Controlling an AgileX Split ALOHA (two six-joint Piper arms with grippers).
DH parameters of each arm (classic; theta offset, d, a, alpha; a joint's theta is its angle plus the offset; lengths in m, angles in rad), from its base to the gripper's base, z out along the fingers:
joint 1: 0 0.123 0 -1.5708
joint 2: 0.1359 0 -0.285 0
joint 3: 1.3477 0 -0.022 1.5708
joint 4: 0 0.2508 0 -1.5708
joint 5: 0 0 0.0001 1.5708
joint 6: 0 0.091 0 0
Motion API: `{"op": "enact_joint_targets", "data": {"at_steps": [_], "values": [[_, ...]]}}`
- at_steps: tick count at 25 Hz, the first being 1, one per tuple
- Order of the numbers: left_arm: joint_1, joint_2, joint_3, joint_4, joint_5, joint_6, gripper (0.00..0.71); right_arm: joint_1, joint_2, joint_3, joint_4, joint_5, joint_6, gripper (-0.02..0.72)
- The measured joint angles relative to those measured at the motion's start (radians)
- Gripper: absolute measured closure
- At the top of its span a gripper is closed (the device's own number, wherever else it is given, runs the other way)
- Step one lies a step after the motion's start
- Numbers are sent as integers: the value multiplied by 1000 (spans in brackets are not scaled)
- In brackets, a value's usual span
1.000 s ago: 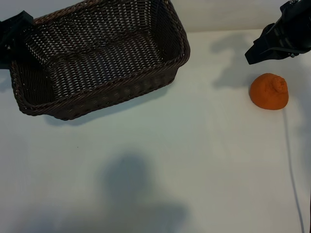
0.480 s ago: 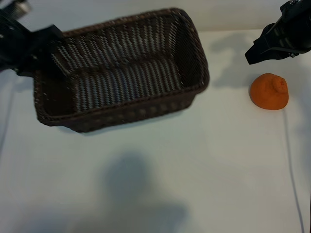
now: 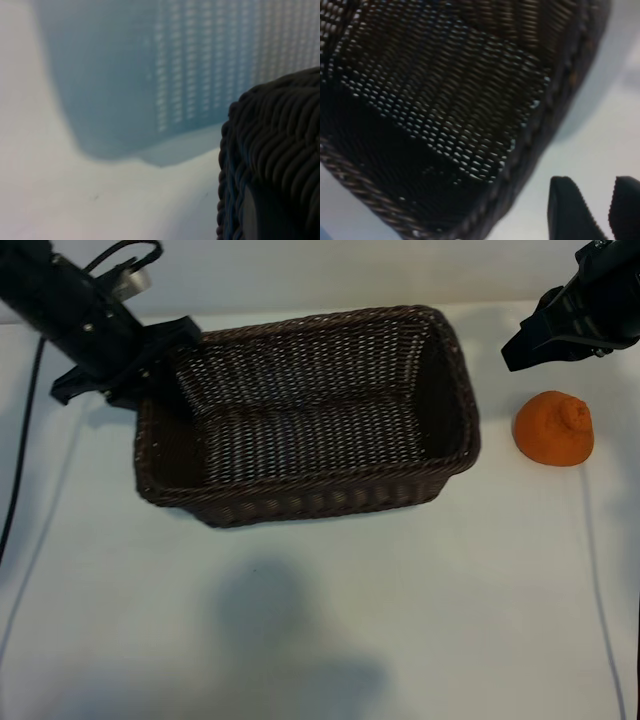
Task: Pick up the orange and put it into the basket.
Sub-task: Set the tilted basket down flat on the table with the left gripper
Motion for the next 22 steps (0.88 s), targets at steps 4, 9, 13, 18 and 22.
{"op": "enact_joint_targets", "data": {"at_steps": [4,9,13,18,22], "values": [[-39,47,-70,0,0,-26,550,0,0,0,1,-1,0,460],[-74,100,-149,7,0,-48,550,0,0,0,2,-1,0,460],[-91,127,-195,37,0,-76,550,0,0,0,2,-1,0,460],[-91,145,-207,46,0,-80,550,0,0,0,7,-2,0,460],[-95,162,-208,49,0,-80,550,0,0,0,7,-2,0,460]]}}
